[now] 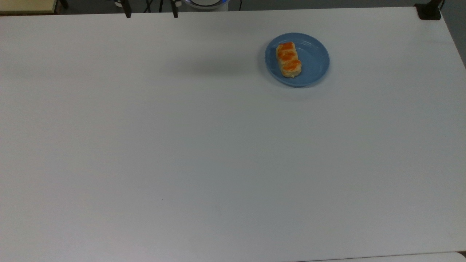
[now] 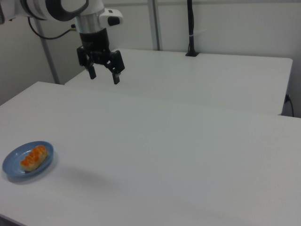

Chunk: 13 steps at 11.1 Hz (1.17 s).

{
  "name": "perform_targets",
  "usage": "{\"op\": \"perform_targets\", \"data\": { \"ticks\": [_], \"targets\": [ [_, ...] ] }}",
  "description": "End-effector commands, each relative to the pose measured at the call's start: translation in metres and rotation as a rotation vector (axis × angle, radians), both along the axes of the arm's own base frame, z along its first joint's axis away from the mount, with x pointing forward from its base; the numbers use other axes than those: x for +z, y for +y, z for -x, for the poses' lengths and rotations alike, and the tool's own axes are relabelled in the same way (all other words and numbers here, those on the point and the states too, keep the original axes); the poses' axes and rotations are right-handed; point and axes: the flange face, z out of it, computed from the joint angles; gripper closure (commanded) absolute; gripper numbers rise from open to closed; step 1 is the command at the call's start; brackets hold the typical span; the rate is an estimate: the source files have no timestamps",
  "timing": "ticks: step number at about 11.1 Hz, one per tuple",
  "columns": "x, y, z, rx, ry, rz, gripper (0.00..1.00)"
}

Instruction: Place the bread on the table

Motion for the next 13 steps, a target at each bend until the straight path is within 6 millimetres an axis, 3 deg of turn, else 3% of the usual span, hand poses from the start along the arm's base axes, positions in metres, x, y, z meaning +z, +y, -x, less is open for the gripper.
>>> {"op": "perform_targets", "data": {
  "ticks": [1,3,4,9,13],
  "targets": [
    [-0.026,0.034,0.002,0.064,0.076,-0.012,0.00],
    [-0.032,0.047,0.004,0.105,0.111,-0.013,0.00],
    [-0.035,0.070,0.011,0.145,0.162,-0.014,0.00],
    [-0.062,0.142,0.051,0.236,0.219,-0.008,0.00],
    [-0.127,0.220,0.076,0.200,0.205,0.029,0.00]
  ]
}}
